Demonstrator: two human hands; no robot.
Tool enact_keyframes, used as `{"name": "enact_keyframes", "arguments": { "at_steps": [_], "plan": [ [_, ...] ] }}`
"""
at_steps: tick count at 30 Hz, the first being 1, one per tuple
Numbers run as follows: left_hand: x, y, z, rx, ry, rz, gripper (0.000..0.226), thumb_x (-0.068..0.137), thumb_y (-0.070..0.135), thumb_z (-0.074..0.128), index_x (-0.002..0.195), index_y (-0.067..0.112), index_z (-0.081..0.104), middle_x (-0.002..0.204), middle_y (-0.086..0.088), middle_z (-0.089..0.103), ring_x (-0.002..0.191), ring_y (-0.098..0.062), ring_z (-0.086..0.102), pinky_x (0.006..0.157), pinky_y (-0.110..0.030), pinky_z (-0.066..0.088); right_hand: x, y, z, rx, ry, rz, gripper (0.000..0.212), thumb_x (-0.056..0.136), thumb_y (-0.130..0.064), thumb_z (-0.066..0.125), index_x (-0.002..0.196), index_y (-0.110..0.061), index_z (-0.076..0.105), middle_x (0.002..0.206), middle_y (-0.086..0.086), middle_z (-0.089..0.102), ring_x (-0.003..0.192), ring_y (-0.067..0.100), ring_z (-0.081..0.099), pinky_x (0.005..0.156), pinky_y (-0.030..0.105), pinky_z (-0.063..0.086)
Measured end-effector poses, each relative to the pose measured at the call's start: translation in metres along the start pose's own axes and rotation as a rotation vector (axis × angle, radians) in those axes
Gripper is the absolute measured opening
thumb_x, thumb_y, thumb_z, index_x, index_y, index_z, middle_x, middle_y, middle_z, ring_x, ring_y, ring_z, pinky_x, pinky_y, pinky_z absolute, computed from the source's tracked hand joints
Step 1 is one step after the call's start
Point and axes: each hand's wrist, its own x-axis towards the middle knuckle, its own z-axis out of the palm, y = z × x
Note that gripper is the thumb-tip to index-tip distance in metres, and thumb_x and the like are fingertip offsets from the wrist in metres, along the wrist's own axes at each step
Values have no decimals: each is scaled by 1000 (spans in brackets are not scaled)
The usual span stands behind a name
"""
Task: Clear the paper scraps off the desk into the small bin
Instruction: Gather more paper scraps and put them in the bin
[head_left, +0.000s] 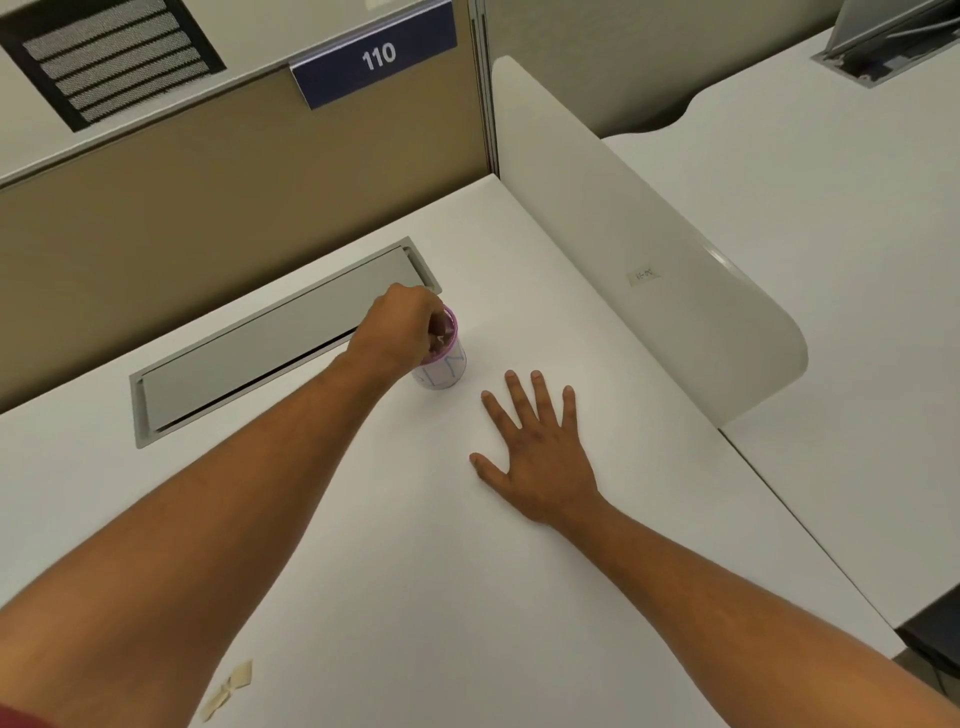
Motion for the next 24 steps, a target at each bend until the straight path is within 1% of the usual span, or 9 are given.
{"name": "enact_keyframes", "arguments": {
  "at_steps": [4, 8, 10, 13, 16, 19, 21, 22, 24],
  "plan": [
    [-33, -19, -22, -167, 156, 81, 13, 89, 11, 79, 102, 12, 79, 105, -8, 78, 96, -27, 71, 77, -31, 51, -1, -1, -7, -12, -22, -4, 79, 95, -76, 27, 162, -34, 22, 174, 3, 10, 161, 33, 2, 124, 65, 6],
    [-97, -59, -22, -223, 352, 146, 17, 89, 24, 82, 105, 18, 77, 105, 0, 79, 85, -17, 65, 74, -23, 49, -3, -4, -16, -22, -46, 11, 78, 96, -73, 32, 162, -34, 23, 174, 3, 11, 161, 32, 2, 126, 62, 2],
    [-137, -88, -11, -239, 404, 98, 20, 90, 29, 81, 107, 20, 75, 110, 3, 77, 95, -18, 65, 85, -25, 47, -6, -8, -20, -6, -24, 5, 73, 97, -64, 43, 160, -28, 33, 171, 6, 21, 160, 33, 11, 126, 61, 5],
    [-205, -133, 16, -273, 469, -35, 22, 93, 33, 78, 111, 19, 76, 120, 3, 75, 119, -19, 64, 102, -21, 41, -14, -18, -23, -14, 114, -95, 57, 99, -43, 47, 145, -11, 57, 156, 18, 48, 148, 41, 40, 121, 63, 24],
    [-277, -172, 50, -301, 527, -188, 22, 95, 29, 77, 113, 16, 76, 123, 0, 74, 129, -25, 60, 112, -24, 35, -27, -48, -16, 6, 232, -247, 44, 98, -31, 49, 129, -5, 67, 137, 19, 63, 127, 43, 58, 110, 56, 43],
    [-342, -205, 86, -316, 578, -364, 20, 94, 26, 76, 111, 15, 77, 122, -4, 75, 128, -34, 59, 117, -43, 40, -40, -103, -8, 126, 112, -328, 32, 95, -21, 61, 124, -10, 69, 128, 12, 66, 118, 37, 61, 99, 46, 48],
    [-379, -225, 105, -296, 552, -557, 26, 97, 31, 73, 119, 18, 75, 137, -5, 69, 140, -36, 52, 117, -57, 38, -46, -145, -3, 220, -19, -360, 33, 94, -15, 67, 127, -11, 68, 129, 10, 64, 119, 36, 59, 101, 44, 47],
    [-395, -232, 115, -265, 496, -652, 35, 99, 38, 68, 129, 22, 71, 149, -4, 60, 148, -36, 43, 120, -61, 32, -49, -165, -1, 267, -77, -365, 35, 95, -16, 68, 130, -11, 66, 132, 10, 62, 122, 35, 58, 105, 44, 46],
    [-422, -241, 138, -212, 346, -798, 55, 104, 55, 50, 153, 29, 50, 170, -2, 34, 159, -39, 19, 123, -68, 16, -53, -206, 4, 363, -198, -348, 43, 97, -24, 67, 138, -11, 60, 138, 9, 57, 125, 32, 57, 111, 44, 45]
  ]
}}
